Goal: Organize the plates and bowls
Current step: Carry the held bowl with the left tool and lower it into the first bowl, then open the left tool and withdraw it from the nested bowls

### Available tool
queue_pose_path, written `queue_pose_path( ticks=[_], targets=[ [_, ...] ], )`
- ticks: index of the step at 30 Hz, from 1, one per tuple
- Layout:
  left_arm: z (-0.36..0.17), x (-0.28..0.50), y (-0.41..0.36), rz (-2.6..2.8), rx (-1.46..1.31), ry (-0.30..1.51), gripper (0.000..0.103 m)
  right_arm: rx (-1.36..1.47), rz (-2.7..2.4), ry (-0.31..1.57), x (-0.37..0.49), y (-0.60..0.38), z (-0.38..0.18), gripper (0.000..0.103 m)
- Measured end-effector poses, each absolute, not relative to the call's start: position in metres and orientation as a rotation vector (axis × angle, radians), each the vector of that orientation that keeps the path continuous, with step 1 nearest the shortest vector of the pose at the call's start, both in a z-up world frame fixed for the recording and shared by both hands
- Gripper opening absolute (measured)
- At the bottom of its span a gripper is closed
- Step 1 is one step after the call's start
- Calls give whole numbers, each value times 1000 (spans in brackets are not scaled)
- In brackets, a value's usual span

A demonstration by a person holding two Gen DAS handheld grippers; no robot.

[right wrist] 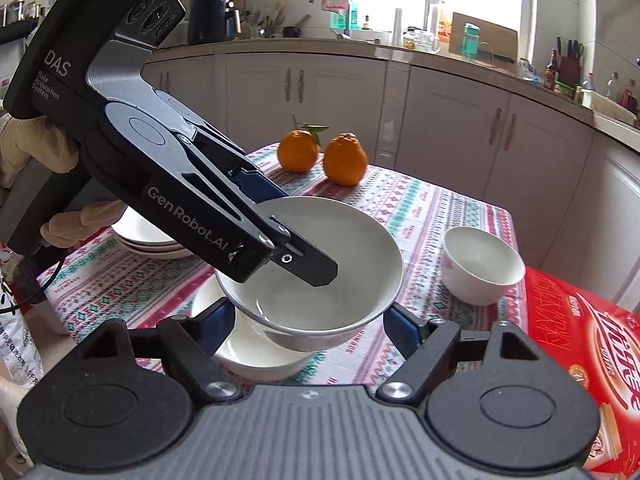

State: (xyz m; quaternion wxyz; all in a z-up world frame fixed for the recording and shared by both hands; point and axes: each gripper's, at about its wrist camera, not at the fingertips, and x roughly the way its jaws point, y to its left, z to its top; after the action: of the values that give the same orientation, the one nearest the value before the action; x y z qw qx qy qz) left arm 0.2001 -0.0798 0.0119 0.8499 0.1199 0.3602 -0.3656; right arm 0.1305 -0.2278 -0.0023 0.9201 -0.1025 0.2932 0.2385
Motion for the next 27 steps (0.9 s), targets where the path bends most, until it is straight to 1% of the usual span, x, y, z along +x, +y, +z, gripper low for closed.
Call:
queue_pose_path(
  ticks=[11, 27],
  targets=[
    [-8, 198, -51, -726, 211, 796, 60, -212, 541, 652, 137, -206, -15, 85],
    [-26, 203, -54, -735, 215, 824, 60, -211, 538, 700, 145, -207, -27, 85]
  ],
)
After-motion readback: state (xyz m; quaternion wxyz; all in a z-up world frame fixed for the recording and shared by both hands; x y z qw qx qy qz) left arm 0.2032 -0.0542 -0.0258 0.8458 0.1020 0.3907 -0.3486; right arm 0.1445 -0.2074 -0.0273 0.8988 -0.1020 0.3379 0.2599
